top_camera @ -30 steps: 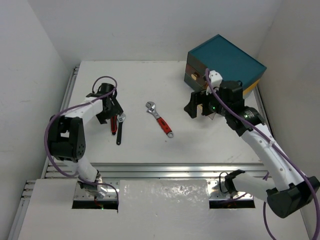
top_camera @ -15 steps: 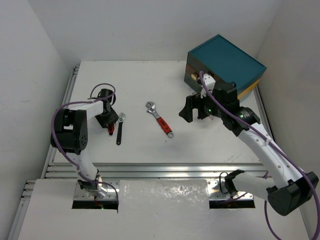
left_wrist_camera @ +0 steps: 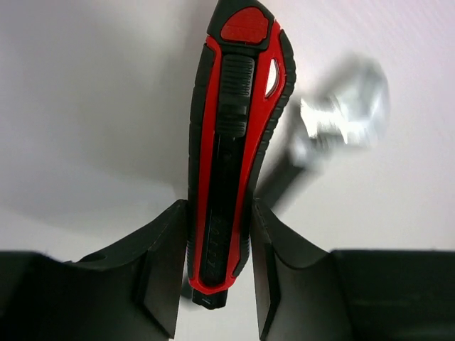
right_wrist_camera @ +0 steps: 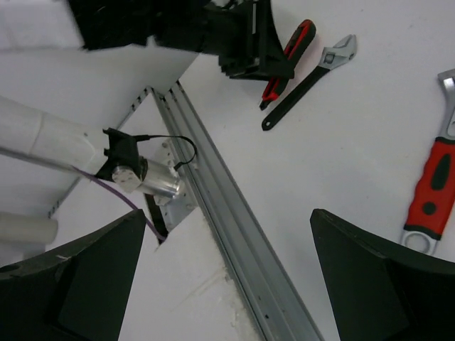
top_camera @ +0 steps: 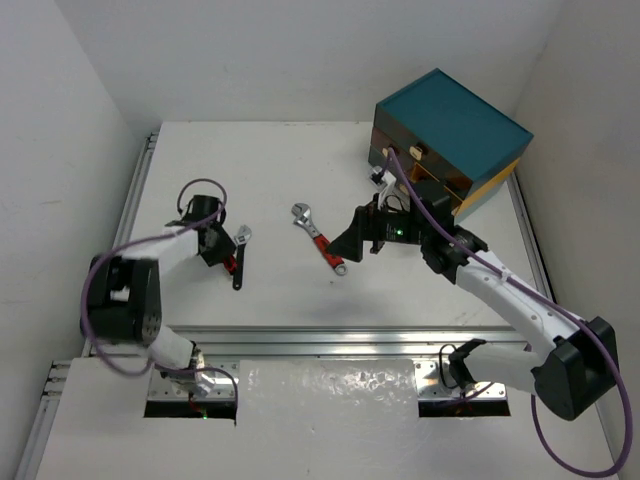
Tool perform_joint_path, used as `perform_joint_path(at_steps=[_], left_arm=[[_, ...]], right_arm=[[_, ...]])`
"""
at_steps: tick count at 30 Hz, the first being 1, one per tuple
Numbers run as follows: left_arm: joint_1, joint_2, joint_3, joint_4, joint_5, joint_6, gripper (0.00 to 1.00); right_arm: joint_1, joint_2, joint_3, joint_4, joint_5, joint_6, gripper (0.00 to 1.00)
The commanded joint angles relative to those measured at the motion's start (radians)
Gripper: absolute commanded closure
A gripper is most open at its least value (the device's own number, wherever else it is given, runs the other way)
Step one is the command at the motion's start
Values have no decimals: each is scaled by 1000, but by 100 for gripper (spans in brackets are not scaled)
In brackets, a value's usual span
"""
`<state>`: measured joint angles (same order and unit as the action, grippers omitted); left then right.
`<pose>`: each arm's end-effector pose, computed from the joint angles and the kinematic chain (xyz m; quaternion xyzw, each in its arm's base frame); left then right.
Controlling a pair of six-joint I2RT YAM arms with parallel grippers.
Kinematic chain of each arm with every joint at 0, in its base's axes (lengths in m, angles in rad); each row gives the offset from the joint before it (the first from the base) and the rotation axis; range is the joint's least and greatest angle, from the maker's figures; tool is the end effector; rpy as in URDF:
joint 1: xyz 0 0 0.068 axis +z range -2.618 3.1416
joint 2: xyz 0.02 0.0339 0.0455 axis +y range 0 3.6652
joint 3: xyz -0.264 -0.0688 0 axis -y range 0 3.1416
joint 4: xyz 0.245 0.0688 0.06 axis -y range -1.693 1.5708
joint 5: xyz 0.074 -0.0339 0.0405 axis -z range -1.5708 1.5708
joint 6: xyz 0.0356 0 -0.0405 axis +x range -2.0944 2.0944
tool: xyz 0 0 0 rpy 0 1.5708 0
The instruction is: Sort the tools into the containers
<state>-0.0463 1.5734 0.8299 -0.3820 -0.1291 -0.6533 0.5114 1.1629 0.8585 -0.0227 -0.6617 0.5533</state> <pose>0.2886 -0.0088 0.1572 -0.3045 0.9245 -0.0164 0.2286 0.2192 0.1481 0.3069 -0.1731 0.7725 0.5071 0.3407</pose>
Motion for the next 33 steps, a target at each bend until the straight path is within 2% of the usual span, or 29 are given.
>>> perform_joint_path(at_steps=[1, 4, 6, 7, 8, 10, 13, 19, 21, 23, 24, 25, 26, 27, 28, 29, 30, 32, 33], left_arm=[[-116, -283, -69, 161, 124, 13, 100], [-262, -455, -121, 239, 245, 47, 100], [-303, -547, -168, 331, 334, 43, 100], [-311, -573, -229, 372, 373, 31, 100], [-319, -601, -260, 493, 463, 8, 100], [-354, -656, -316, 582, 490, -25, 100], [-411, -661, -316, 641, 517, -31, 100], [-498, -642, -272, 655, 497, -25, 100], [-503, -630, -264, 655, 497, -26, 100], [-509, -618, -253, 661, 505, -23, 100], [-510, -618, -247, 661, 503, -23, 98], [-512, -616, -244, 661, 494, -25, 85], [-512, -615, -238, 649, 485, -19, 84], [-511, -615, -223, 638, 473, -9, 84], [-512, -613, -212, 612, 444, 7, 79], [-512, -610, -201, 591, 419, 14, 71], [-512, -609, -177, 548, 375, 24, 40], [-512, -613, -147, 487, 317, 26, 15], [-512, -618, -106, 392, 283, 30, 4]], right_arm=[[25, 21, -44, 243, -20, 150, 1], [53, 44, -38, 245, 137, 175, 1], [53, 49, -41, 268, 221, 213, 1], [53, 55, -36, 268, 316, 246, 1], [53, 61, -33, 274, 345, 266, 2], [56, 95, -10, 300, 361, 321, 4], [90, 135, 43, 308, 375, 326, 6], [147, 241, 135, 233, 455, 295, 9], [165, 276, 152, 227, 465, 289, 13], [190, 297, 160, 225, 470, 289, 23], [200, 313, 169, 227, 471, 286, 39], [202, 319, 169, 231, 465, 286, 49], [205, 319, 169, 236, 455, 286, 65], [205, 316, 171, 236, 441, 295, 86], [205, 310, 169, 233, 438, 301, 100], [205, 301, 171, 225, 438, 300, 100], [202, 281, 178, 189, 457, 286, 100], [188, 256, 195, 141, 499, 238, 100], [147, 245, 227, 72, 514, 176, 100]])
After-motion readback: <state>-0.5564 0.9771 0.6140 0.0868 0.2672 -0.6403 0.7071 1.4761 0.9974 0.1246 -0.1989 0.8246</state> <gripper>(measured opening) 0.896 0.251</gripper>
